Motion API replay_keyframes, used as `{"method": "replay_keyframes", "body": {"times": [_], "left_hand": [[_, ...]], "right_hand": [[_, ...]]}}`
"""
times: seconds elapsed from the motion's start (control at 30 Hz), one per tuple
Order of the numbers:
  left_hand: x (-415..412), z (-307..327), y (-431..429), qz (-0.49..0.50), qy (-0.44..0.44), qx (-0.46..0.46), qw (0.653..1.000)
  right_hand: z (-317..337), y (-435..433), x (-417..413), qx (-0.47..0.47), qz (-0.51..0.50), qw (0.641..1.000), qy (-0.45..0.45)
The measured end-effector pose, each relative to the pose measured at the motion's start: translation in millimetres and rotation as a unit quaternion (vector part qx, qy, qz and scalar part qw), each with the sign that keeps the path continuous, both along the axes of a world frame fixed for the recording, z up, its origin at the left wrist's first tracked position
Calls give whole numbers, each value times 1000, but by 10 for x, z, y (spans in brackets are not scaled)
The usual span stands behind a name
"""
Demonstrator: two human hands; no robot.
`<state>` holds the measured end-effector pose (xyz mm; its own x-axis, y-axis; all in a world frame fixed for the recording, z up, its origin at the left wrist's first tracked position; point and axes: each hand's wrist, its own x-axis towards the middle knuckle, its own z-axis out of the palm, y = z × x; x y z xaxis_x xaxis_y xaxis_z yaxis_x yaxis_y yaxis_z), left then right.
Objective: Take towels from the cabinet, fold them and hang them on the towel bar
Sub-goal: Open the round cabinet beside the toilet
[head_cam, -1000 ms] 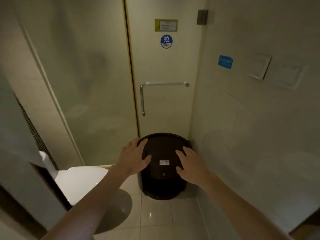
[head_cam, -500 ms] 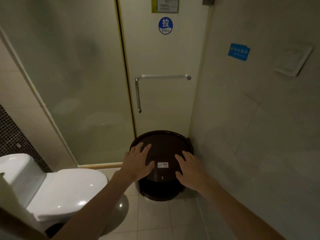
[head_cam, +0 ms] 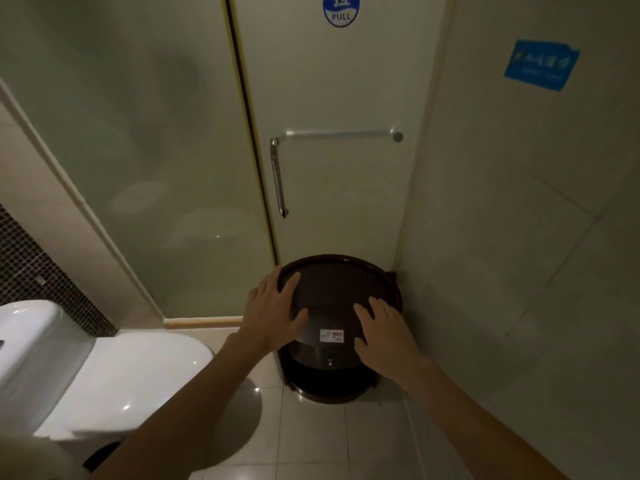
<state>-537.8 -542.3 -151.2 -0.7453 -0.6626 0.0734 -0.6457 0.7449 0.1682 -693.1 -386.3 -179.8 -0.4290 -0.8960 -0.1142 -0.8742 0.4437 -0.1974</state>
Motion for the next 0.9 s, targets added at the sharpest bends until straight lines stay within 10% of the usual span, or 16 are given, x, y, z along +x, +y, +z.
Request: {"method": "replay_keyframes", "body": {"times": [0.9], "left_hand": [[-827, -3851, -1097, -98, -97, -40, 990]], "right_hand": [[-3923, -778, -148, 18, -4, 1000, -15]]}}
